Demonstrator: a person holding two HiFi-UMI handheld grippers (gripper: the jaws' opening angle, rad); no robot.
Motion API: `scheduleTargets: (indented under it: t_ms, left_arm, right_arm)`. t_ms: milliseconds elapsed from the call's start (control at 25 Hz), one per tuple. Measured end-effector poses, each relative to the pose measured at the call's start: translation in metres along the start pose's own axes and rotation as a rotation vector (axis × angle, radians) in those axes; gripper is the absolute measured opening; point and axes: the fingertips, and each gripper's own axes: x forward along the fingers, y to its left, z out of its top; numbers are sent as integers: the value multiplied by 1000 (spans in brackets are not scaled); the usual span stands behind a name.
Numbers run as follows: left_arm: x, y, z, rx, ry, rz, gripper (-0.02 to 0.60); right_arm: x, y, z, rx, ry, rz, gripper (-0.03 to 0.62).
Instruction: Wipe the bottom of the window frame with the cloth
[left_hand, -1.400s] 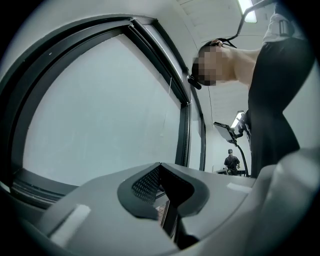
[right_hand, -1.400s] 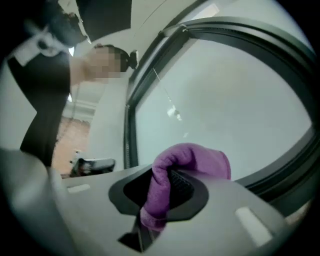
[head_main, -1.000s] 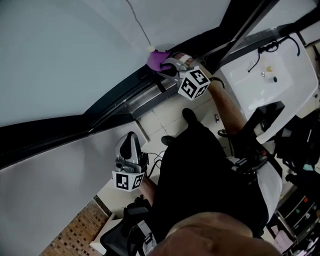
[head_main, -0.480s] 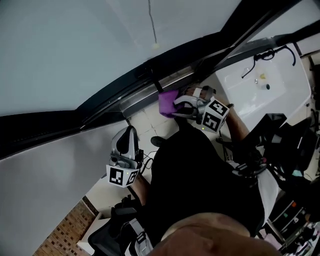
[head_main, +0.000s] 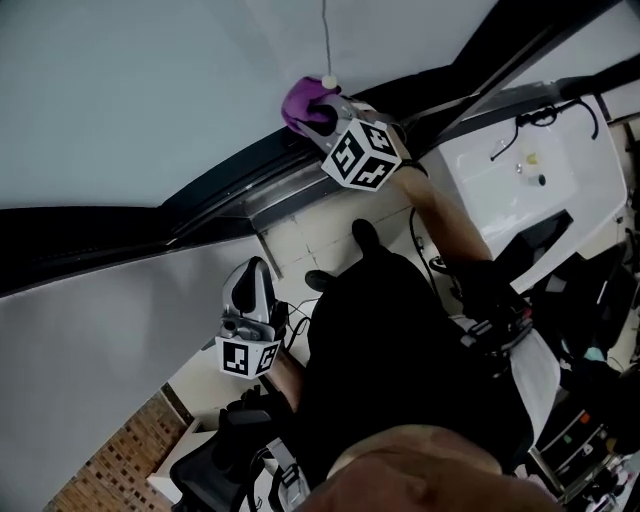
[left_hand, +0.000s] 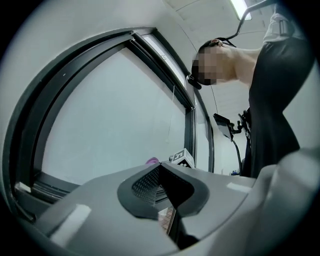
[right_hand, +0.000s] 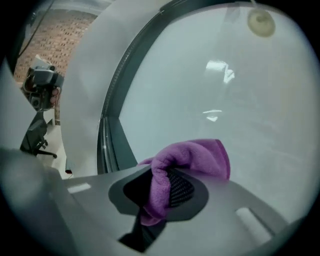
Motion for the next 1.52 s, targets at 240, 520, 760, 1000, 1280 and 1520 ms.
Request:
scheduleTargets:
  t_ms: [240, 520, 760, 1000, 1280, 1520]
  left_arm:
    - [3, 8, -6, -15, 10, -4, 0]
    - [22, 4, -19, -35, 33, -65, 0]
    - [32, -4, -15, -20, 48, -81, 0]
    - [47, -7, -16, -9, 68, -55, 0]
    - [46, -2, -16, -13, 74, -41, 0]
    - [46, 1, -15, -13, 63, -47, 0]
  right_arm:
    - [-49, 52, 1, -123, 3, 125, 61]
    - [-108, 144, -47, -98, 75, 430, 61]
    - [-104, 36, -33, 342, -198, 118, 62]
    - [-1, -10, -54, 228, -14, -23, 61]
    - [0, -5, -62, 135, 60, -39, 60]
    - [-60, -59, -109, 198, 207, -309, 61]
